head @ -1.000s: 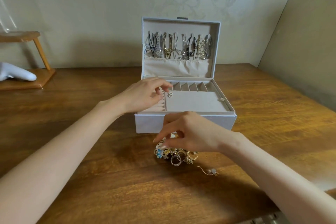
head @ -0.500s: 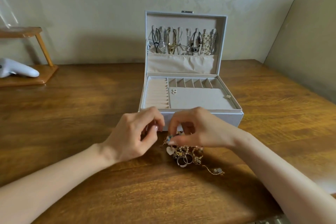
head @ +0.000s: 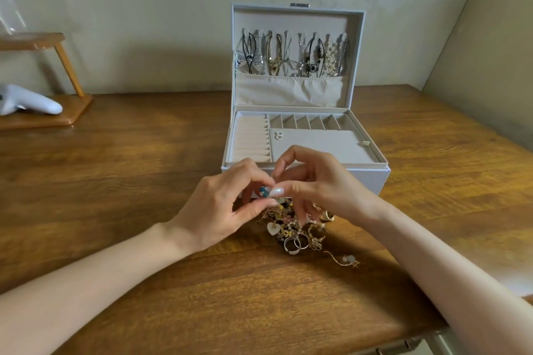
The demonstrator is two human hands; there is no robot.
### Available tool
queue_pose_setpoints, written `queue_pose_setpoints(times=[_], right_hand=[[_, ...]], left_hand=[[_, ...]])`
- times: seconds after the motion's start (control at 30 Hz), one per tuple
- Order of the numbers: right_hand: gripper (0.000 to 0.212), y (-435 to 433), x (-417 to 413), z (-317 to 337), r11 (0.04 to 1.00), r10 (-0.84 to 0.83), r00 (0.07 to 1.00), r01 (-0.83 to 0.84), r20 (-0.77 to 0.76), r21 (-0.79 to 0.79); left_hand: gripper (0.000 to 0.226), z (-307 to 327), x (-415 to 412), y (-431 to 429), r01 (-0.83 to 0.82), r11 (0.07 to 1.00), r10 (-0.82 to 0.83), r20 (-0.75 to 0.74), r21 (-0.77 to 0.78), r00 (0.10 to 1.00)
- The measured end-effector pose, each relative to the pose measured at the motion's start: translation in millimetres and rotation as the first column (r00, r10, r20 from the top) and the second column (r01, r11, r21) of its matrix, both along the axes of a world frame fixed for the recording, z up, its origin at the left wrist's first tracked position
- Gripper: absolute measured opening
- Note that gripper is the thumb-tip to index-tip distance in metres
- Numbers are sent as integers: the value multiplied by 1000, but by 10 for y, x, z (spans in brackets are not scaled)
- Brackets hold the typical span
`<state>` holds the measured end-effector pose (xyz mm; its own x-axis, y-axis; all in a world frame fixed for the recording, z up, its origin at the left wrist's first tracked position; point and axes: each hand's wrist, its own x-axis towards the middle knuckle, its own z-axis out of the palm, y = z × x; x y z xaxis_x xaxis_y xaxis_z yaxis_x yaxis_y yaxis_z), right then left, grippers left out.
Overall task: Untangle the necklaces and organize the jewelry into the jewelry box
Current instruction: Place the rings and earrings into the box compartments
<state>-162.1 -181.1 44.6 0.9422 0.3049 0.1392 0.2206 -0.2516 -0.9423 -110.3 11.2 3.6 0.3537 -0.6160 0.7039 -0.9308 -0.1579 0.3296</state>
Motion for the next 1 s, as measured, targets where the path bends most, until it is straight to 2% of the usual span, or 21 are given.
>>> queue_pose_setpoints(times=[0.07,0.1,0.2,0.27,0.33,0.47,0.57,0.73,0.87,1.0], right_hand=[[28,-90,-23,71,990,16,999,-9,47,-141],[23,-135,-32,109,968,80,995,-63,58,-244],[16,-158,-43,113,802,303,953,-255,1,-540],[20,-135,-30,48,721,333,943,-246,13,-648],[22,-118,-25,28,692,335,941,-219,37,-688],[28,-117,-43,43,654,321,946,-193,38,-732],[24,-113,-49,15,661,324,943,-169,76,-731],[11,-174,-28,22,768,307,945,-178,109,-615],[5,-313,-36,121,897,154,988,-137,6,-419],[13,-397,-35,163,927,80,997,-79,-11,-368]], left_hand=[[23,8,-7,14,-15,1000,14,-15,-21,1000],[23,12,-12,23,-28,999,27,-29,-31,999],[24,6,-18,29,-48,998,44,-79,-50,996],[21,-8,-13,20,-36,998,31,-94,-44,995],[18,-25,-5,13,-17,999,14,-91,-31,996],[20,-32,-15,4,-5,999,2,-104,-32,995],[22,-25,-27,1,-30,998,21,-142,-64,990],[18,-36,-48,-15,-26,997,10,-211,-74,977],[13,-25,-74,-28,-3,1000,-1,-181,-24,984],[13,-35,-155,-62,51,996,-34,-207,76,978]])
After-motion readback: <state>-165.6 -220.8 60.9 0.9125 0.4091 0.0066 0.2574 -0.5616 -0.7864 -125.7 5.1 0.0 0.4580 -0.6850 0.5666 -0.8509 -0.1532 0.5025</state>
